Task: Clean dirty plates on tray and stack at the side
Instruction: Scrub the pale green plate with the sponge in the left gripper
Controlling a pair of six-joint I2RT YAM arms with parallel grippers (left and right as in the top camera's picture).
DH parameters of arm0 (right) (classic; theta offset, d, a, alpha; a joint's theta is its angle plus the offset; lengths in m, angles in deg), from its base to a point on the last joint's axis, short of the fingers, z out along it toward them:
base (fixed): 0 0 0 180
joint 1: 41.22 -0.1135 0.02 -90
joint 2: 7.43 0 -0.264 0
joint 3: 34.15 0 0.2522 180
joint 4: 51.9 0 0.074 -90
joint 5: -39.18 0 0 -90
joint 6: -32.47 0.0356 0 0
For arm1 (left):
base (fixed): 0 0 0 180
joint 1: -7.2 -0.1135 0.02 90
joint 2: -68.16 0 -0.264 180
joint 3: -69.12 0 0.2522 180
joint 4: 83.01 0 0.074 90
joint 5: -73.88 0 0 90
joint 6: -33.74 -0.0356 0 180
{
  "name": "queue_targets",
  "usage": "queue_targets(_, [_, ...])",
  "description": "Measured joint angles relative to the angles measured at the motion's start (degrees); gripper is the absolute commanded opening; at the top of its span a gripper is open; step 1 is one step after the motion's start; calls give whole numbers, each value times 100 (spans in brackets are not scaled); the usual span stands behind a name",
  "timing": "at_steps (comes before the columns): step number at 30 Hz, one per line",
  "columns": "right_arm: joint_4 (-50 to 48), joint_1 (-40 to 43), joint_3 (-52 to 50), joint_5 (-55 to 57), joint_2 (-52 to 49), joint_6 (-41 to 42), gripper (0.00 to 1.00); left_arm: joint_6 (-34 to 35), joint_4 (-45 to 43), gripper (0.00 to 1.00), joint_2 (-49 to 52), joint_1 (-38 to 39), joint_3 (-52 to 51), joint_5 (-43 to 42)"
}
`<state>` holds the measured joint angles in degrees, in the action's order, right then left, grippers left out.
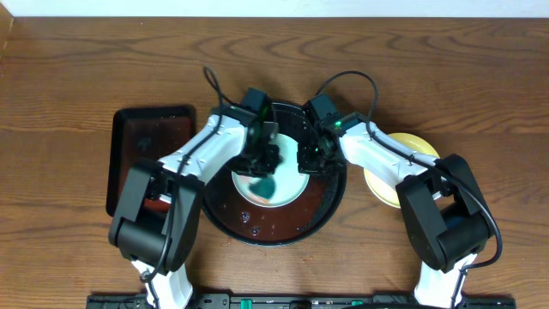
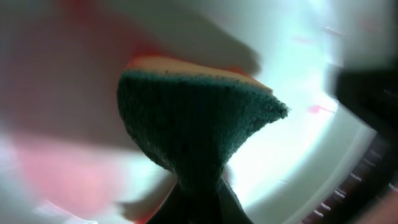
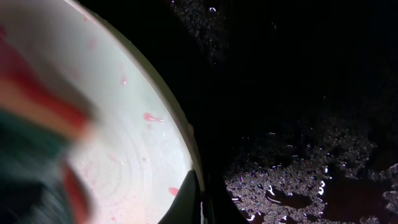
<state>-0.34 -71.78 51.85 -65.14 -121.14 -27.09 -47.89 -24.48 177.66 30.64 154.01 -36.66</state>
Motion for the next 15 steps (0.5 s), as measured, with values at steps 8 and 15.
queue_targets(8, [0, 0, 0, 0, 0, 0, 1, 33, -879, 7, 68, 83, -48, -243])
queue_targets(15, [-20, 0, 0, -17, 0, 0, 1, 946, -1204, 7, 22, -31, -46, 1340])
